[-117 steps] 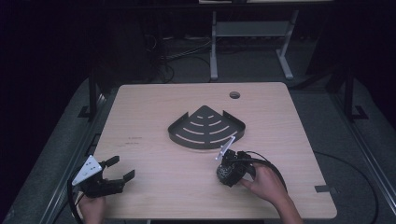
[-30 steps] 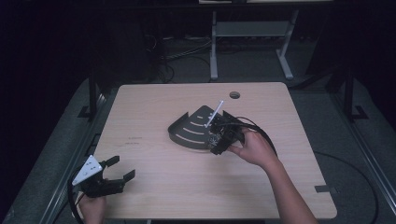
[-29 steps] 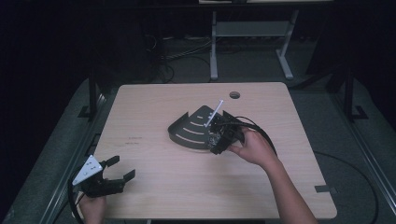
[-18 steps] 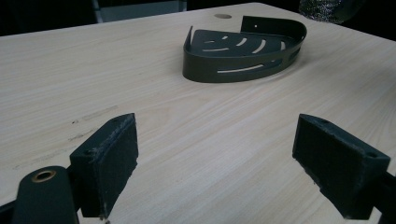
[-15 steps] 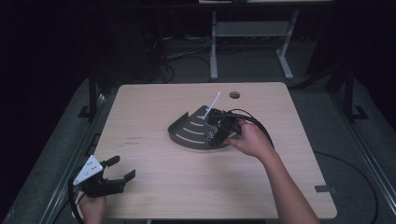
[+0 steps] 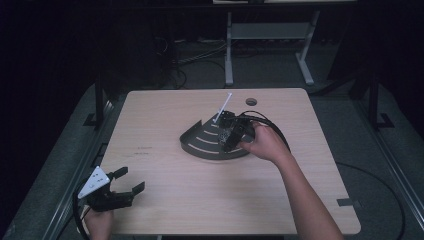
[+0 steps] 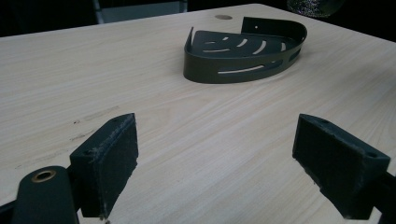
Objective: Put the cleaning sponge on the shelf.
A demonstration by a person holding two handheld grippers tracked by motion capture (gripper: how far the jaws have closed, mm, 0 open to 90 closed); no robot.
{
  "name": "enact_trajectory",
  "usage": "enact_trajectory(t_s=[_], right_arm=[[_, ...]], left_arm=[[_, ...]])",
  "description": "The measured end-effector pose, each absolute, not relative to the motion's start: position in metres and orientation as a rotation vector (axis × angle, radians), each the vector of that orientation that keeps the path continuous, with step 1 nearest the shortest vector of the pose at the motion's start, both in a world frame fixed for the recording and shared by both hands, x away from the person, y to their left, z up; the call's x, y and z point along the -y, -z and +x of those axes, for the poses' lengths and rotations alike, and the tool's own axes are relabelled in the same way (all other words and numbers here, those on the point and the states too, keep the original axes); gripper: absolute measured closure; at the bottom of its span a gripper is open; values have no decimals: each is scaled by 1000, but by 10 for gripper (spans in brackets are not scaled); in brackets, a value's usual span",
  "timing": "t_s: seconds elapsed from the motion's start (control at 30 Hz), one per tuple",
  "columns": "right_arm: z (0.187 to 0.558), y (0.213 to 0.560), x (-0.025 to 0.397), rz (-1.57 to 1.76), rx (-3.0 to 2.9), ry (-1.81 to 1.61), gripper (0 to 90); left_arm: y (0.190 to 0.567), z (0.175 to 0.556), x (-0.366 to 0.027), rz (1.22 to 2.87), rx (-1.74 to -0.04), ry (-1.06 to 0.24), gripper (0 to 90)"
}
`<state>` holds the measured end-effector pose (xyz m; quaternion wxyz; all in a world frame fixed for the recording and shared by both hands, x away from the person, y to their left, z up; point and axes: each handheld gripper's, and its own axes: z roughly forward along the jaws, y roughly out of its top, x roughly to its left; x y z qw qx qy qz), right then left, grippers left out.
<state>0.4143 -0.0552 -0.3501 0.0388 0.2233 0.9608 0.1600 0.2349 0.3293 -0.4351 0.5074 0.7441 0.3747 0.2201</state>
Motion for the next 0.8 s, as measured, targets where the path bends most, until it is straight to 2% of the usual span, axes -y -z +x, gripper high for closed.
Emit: enact_trajectory(t_s=[0.37,0.8], right_arm=[[427,340,53,702,-2936,-502,307],[454,352,48,760,-2956,-475,307]], left_arm=[[435,235,-329,1797,-903,-532,137],[435,235,-330,1793,-905,-531,137]])
